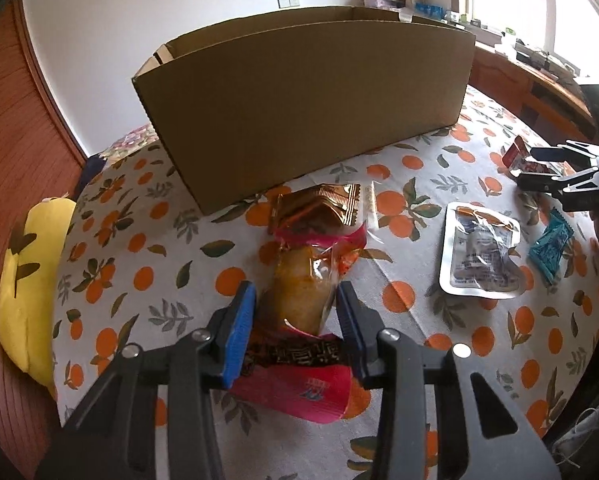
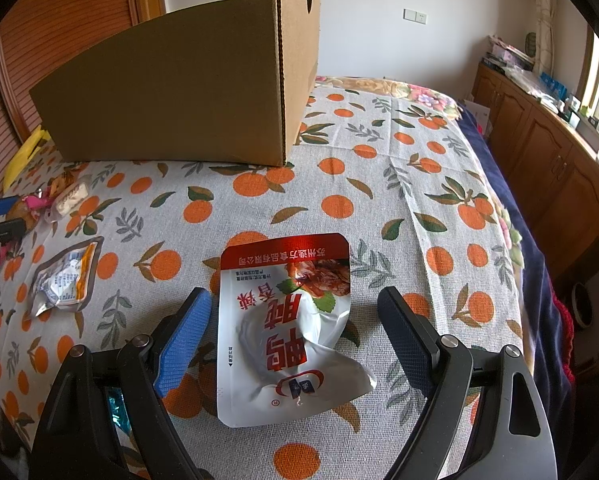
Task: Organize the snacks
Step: 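Grasp the pink-and-red bag with the left tool while the right tool grasps the white pouch, then lift both snacks and carry them over the cardboard box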
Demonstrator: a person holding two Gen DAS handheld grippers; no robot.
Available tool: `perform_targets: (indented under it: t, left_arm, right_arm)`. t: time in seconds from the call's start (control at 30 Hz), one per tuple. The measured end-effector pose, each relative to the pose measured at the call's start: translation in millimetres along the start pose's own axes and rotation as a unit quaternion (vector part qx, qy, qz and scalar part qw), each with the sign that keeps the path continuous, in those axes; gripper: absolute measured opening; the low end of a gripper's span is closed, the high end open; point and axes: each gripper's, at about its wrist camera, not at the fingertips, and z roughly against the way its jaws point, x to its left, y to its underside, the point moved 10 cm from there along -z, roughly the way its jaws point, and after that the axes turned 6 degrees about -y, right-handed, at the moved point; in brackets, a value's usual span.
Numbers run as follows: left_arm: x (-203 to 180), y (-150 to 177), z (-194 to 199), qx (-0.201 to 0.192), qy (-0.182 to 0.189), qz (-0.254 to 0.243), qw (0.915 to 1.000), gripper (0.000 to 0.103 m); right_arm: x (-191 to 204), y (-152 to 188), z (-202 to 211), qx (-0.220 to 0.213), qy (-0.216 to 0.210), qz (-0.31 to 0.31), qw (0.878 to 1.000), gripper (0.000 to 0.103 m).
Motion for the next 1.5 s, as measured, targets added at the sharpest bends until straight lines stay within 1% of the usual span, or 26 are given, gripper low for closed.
perform_targets:
  t: [0.2, 0.3, 0.43, 0.5, 0.57, 0.6, 0.63, 0.8, 0.87, 0.93, 1.23, 1.37, 1.5]
  left_arm:
    - [-2, 2, 6, -0.004, 0.016, 0.032, 0.9994, 0.040]
    - [-1, 2, 10, -0.009, 0.010, 0.039, 0.9991, 0.040]
    - [-6, 0, 20, -0.023, 0.013, 0.041, 0.9988, 0.040]
    - [-11, -1, 25, -0.029, 0.015, 0.042, 0.9986, 0.040]
    - [-15, -2, 30, -0.035, 0.017, 0.045, 0.9982, 0.040]
    - [-16, -2, 32, -0.038, 0.018, 0.048, 0.9980, 0.040]
    - [-18, -2, 35, -0.040, 0.019, 0.050, 0.9977, 0.040]
    - [-27, -2, 48, -0.049, 0.026, 0.054, 0.9970, 0.040]
    - [-31, -3, 54, -0.054, 0.026, 0.052, 0.9969, 0.040]
    - [-33, -5, 58, -0.059, 0.027, 0.051, 0.9966, 0.040]
    - [-43, -6, 68, -0.070, 0.032, 0.049, 0.9958, 0.040]
    - [-41, -15, 75, -0.083, 0.031, 0.055, 0.9945, 0.040]
    - [-34, -32, 84, -0.103, 0.030, 0.068, 0.9919, 0.040]
  right_arm:
    - [0, 0, 0, 0.000, -0.001, -0.001, 1.000, 0.088]
    - [1, 0, 0, -0.001, -0.003, -0.002, 1.000, 0.088]
    - [1, 0, 0, -0.001, -0.003, -0.002, 1.000, 0.087]
    - [-1, -1, 0, -0.001, 0.003, -0.002, 1.000, 0.084]
    - [-2, -2, 1, -0.003, 0.009, -0.004, 1.000, 0.075]
    - [-4, -3, 1, -0.003, 0.008, -0.005, 1.000, 0.073]
    - [-5, -4, 2, -0.004, 0.010, -0.006, 1.000, 0.066]
    - [-6, -3, 6, 0.001, 0.007, -0.007, 1.000, 0.063]
    - [-7, -3, 11, 0.001, 0.007, -0.009, 1.000, 0.060]
    - [-8, -1, 15, 0.002, 0.000, -0.016, 1.000, 0.059]
    - [-4, -1, 40, -0.025, -0.029, -0.035, 0.999, 0.060]
    - [3, -8, 53, -0.037, -0.035, -0.030, 0.998, 0.060]
    - [13, -19, 67, -0.052, -0.042, -0.022, 0.998, 0.060]
